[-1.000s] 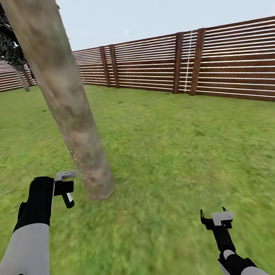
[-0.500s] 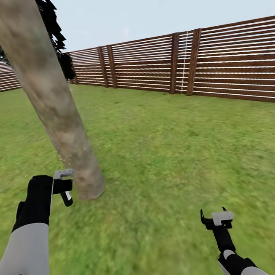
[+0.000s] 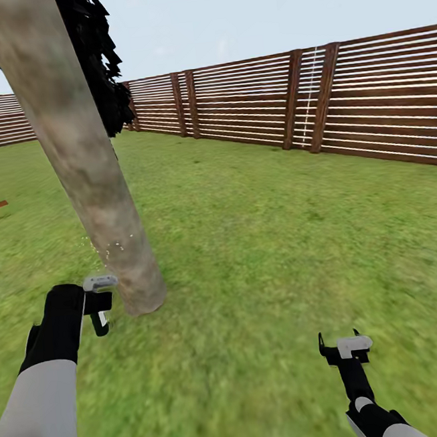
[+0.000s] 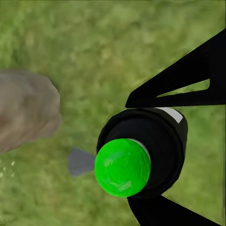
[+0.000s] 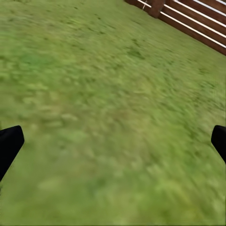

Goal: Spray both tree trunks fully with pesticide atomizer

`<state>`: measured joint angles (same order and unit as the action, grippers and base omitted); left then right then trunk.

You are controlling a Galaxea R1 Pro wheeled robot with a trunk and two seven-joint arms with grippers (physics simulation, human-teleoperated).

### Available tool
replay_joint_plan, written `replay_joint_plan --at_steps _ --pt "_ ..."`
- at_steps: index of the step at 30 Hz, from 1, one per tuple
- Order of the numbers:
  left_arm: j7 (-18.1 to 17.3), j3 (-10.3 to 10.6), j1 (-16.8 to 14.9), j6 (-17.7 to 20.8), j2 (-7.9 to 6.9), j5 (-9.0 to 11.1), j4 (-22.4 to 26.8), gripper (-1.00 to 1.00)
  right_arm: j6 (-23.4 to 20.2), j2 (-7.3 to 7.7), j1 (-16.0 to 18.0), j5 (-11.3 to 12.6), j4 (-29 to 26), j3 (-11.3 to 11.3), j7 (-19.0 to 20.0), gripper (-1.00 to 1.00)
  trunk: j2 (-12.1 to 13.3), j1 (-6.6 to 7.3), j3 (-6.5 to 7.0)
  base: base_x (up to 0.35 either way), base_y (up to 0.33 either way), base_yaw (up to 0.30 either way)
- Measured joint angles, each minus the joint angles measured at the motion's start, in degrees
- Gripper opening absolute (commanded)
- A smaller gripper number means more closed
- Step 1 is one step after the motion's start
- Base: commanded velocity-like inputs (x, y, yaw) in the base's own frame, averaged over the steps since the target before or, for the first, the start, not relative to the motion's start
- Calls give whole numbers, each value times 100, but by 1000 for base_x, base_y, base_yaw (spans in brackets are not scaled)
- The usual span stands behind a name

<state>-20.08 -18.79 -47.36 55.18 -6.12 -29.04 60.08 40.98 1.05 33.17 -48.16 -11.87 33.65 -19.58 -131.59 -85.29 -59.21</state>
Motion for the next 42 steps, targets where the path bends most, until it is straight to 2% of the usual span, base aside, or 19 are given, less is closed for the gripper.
replay_joint_plan --at_steps 2,4,6,8,11,13,16,19,22,23,24,27,29,30,36,42 --pt "132 0 28 -2 26 54 -7 -100 0 0 0 0 0 0 1 100 0 -1 0 73 -58 273" --pt "164 -5 84 0 127 116 -17 -100 0 0 -1 -6 0 -2 1 100 0 -2 0 12 -34 273" --pt "171 -11 250 -23 276 107 21 -100 0 0 0 -6 0 -1 0 100 0 -2 0 46 -186 193" --pt "176 -45 372 -39 334 64 57 -100 1 0 -1 -7 -8 -1 0 100 0 -2 0 87 -252 43" --pt "183 -128 524 -126 330 57 49 -100 1 1 -1 -7 -2 -3 0 100 0 -1 0 147 -258 8" --pt "185 -189 637 -515 329 67 -85 -100 3 1 -1 -5 -1 -2 0 100 0 -1 -1 183 -242 1" --pt "185 -475 750 -887 330 56 -234 -100 1 1 -1 -3 -1 0 0 100 0 0 0 209 -221 0" --pt "184 -589 774 -981 325 52 -230 -100 -5 -2 -1 -3 9 -8 44 100 0 0 0 223 -211 0" --pt "186 -604 837 -995 307 49 -233 -100 -11 30 -1 15 167 6 1156 100 0 0 0 224 -210 0" --pt "190 -611 891 -1001 282 30 -233 -100 -15 56 -1 58 201 7 1963 100 0 0 0 224 -209 0" --pt "191 -613 907 -998 273 50 -233 -100 -15 61 0 73 206 30 2158 100 0 0 0 203 -216 0" --pt "221 -661 916 -1004 268 46 -233 -100 -13 63 1 78 208 39 2268 100 0 -2 0 31 -240 42" --pt "249 -934 918 -1012 266 38 -230 -100 -11 62 2 77 210 42 2282 100 0 -2 0 -14 -74 230" --pt "291 -972 918 -1013 268 28 -239 -100 -9 62 1 75 207 41 2283 100 0 -2 0 -4 -21 265" --pt "843 -955 918 -1022 359 63 -374 -100 -6 62 1 74 210 32 2277 100 0 -2 0 -1 -3 264" --pt "814 -953 917 -1033 388 83 -411 -100 -5 62 1 74 208 25 2276 100 0 -1 0 109 -149 26"
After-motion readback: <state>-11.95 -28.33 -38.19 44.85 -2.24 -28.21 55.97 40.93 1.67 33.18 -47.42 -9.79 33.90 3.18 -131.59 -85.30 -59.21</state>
